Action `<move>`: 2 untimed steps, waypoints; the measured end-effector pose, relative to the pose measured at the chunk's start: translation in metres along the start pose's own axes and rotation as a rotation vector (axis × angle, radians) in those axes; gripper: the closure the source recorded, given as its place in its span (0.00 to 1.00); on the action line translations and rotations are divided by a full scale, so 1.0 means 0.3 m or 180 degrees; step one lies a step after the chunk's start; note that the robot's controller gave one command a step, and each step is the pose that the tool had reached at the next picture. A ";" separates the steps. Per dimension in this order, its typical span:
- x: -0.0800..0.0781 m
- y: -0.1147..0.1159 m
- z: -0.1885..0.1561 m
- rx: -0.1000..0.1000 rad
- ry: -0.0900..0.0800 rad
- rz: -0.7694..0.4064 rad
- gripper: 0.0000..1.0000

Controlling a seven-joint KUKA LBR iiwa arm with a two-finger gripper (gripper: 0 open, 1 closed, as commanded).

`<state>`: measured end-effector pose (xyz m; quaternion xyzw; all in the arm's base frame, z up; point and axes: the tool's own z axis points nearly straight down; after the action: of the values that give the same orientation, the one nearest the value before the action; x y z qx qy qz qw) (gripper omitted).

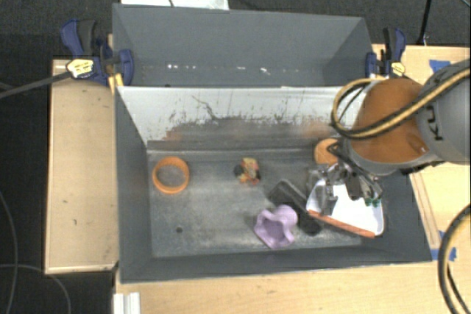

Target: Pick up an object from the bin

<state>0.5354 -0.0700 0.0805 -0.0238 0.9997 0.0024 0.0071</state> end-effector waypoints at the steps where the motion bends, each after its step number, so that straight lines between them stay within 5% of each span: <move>1: -0.075 0.064 -0.394 0.0014 0.0033 0.0031 1.00; 2: -0.074 0.064 -0.393 0.0014 0.0035 0.0031 1.00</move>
Offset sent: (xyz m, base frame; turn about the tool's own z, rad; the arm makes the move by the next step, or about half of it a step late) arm 0.0000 0.0000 0.0000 0.0000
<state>0.5551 -0.0503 0.1988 -0.0189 0.9998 0.0002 0.0016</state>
